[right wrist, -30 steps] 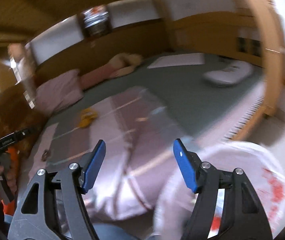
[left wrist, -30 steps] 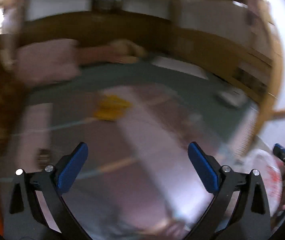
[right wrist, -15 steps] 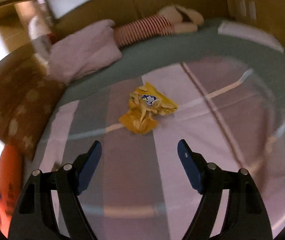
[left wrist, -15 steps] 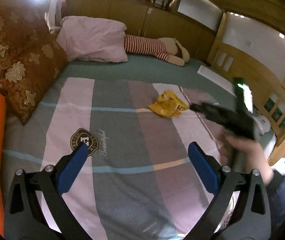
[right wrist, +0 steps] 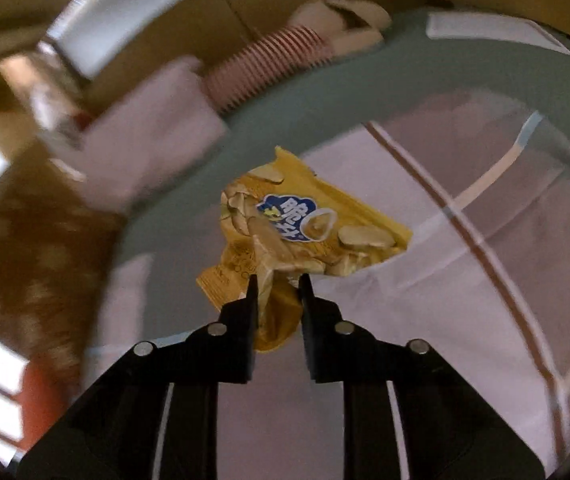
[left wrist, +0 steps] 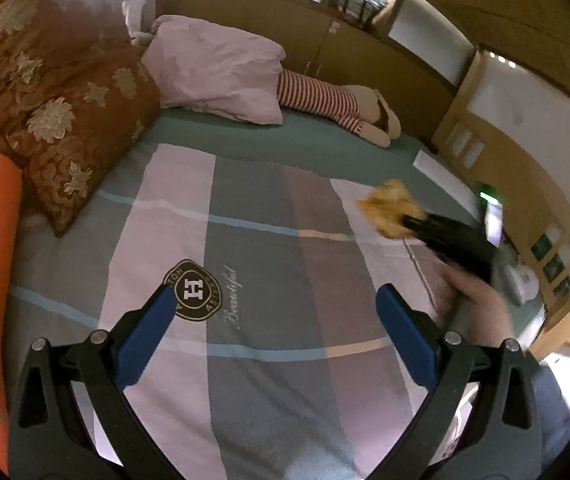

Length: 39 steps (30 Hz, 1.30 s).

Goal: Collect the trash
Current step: 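Lift the yellow snack bag with right tool and carry it to the wastebasket, then open right tool over the wastebasket to drop the yellow bag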

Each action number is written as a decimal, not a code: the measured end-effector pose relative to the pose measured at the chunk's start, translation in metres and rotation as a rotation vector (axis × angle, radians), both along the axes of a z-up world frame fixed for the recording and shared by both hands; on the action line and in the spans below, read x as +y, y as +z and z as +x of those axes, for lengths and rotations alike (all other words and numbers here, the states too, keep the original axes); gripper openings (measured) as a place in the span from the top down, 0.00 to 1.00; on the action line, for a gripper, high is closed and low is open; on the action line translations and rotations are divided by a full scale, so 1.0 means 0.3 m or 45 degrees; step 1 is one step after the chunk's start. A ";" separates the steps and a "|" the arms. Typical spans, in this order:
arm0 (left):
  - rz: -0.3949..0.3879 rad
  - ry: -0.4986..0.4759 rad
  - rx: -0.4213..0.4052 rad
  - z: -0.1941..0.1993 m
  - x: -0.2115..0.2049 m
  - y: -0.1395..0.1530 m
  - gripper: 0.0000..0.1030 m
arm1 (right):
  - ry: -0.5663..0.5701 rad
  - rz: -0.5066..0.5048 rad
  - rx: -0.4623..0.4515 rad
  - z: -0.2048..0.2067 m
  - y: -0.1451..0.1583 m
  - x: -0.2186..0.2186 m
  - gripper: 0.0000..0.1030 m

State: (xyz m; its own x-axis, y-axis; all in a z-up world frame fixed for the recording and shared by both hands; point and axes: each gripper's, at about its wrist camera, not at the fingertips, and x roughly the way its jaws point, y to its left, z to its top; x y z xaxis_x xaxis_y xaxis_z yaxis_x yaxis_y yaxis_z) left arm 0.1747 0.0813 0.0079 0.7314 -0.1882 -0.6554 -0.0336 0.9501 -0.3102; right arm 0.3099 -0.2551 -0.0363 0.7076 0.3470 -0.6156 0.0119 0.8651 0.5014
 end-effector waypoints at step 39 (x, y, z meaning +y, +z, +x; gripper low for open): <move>0.090 0.043 -0.053 -0.167 0.081 0.037 0.03 | -0.476 -0.628 -0.026 -1.494 0.336 -0.624 0.64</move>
